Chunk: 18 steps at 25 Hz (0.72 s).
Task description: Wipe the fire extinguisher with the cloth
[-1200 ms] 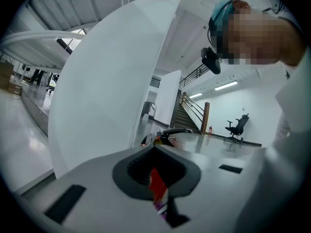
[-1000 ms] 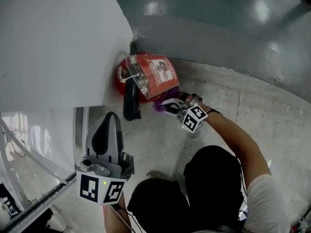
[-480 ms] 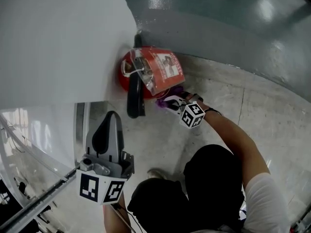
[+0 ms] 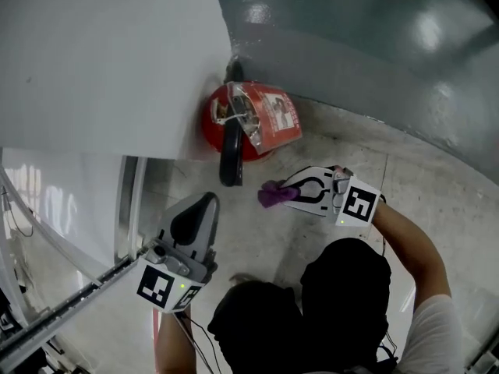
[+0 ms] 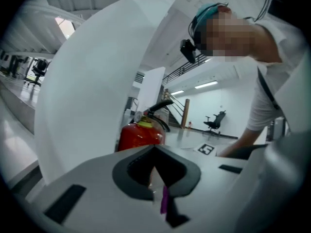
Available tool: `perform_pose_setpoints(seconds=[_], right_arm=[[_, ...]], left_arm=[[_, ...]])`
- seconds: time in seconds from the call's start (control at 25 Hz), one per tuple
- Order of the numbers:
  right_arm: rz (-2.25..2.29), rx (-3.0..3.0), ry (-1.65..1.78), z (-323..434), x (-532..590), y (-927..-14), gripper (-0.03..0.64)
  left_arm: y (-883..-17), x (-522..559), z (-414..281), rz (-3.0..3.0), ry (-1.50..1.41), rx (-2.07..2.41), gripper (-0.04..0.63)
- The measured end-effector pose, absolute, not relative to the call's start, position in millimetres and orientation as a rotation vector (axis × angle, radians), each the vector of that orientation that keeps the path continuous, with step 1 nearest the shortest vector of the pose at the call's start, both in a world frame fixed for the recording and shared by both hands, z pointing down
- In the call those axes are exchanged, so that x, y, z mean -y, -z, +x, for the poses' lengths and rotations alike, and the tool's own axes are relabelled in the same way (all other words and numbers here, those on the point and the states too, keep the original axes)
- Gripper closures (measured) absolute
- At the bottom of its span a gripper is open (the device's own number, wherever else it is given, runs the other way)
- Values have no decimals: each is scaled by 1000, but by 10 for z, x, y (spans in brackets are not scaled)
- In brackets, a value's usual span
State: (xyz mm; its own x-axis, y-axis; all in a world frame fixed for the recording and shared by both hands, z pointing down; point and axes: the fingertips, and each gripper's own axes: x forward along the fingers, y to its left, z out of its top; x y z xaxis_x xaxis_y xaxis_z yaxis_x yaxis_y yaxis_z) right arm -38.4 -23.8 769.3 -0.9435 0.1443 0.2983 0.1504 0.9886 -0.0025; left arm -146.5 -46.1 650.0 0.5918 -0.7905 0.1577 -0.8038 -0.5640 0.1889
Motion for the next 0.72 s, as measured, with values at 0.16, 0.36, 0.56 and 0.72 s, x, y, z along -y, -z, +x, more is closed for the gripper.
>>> perform_pose_setpoints(seconds=[0.16,0.36,0.56,0.72], right_arm=[[-213,2925,-102,-276,202,-6991,558],[-283,2986,-106,-312,188,-6621,558],[-403,3020,-157,-435,105,-6419,558],[-574,2988,-202,-496,-56,-6340,558]], left_arm=[[-6618,274,-1190,2701,-83,1108,591],[-6698,151,-836,2838,-157,856,395],[-6666,106,-607,2954,-242,723,360],[-6572,52,-513,3005,-236,634,345]])
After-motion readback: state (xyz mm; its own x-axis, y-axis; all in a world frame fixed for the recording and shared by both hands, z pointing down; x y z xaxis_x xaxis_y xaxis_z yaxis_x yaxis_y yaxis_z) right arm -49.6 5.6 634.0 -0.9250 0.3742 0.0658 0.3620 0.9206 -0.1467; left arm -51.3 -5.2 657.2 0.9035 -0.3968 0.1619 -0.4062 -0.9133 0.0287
